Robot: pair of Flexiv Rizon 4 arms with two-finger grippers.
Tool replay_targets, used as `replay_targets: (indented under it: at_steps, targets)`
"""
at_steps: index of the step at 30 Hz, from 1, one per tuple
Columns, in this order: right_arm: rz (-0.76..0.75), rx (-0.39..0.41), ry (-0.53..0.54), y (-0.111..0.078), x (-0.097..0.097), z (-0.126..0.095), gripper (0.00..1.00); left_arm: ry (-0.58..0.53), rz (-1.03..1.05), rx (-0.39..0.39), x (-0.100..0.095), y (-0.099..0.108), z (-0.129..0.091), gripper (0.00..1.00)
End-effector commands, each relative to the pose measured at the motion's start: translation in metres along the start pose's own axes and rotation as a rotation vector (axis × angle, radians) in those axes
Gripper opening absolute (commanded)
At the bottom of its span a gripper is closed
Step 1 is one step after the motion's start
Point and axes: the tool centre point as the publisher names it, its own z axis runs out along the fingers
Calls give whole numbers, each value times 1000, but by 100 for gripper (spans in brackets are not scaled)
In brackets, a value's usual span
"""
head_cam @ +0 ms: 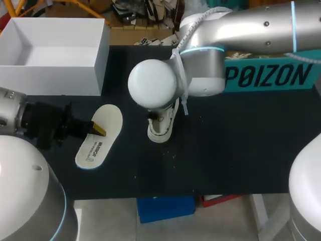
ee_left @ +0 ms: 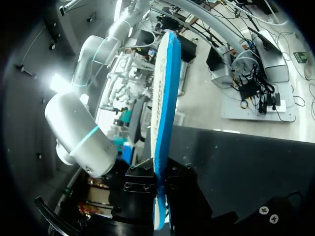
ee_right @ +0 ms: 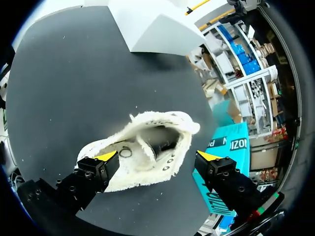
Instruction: Take the shoe out of the shoebox, open the shoe tongue, remove and reinsert the insole, then place the shoe into the shoebox
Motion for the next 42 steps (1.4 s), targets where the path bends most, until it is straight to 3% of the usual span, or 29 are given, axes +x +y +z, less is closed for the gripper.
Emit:
replay_targets:
  at_steps: [1,13,15,18,20,23,28,35,37,38,42]
  targets:
    - [-7,0,0,3,3,8,100,4,0,-1,0,-1,0,0]
    - [-40,2,0,-3,1,27,100,4,0,-1,0,-1,0,0]
    - [-69,-1,-15,-4,2,30,91,4,0,-1,0,-1,0,0]
    - [-100,-7,-30,-4,2,32,87,4,0,-1,0,-1,0,0]
    - [-110,-14,-38,-3,2,33,77,4,0,-1,0,-1,0,0]
    - [-118,-19,-48,-2,1,33,49,4,0,-1,0,-1,0,0]
    - [-124,-28,-64,-1,-3,34,38,4,0,-1,0,-1,0,0]
    - [-156,-17,-67,-2,-6,37,30,4,0,-1,0,-1,0,0]
    - [-158,-12,-66,-4,-7,37,17,4,0,-1,0,-1,0,0]
    - [-160,-7,-66,-5,-7,37,3,4,0,-1,0,-1,0,0]
    - [-164,3,-66,-7,-8,36,0,4,0,-1,0,-1,0,0]
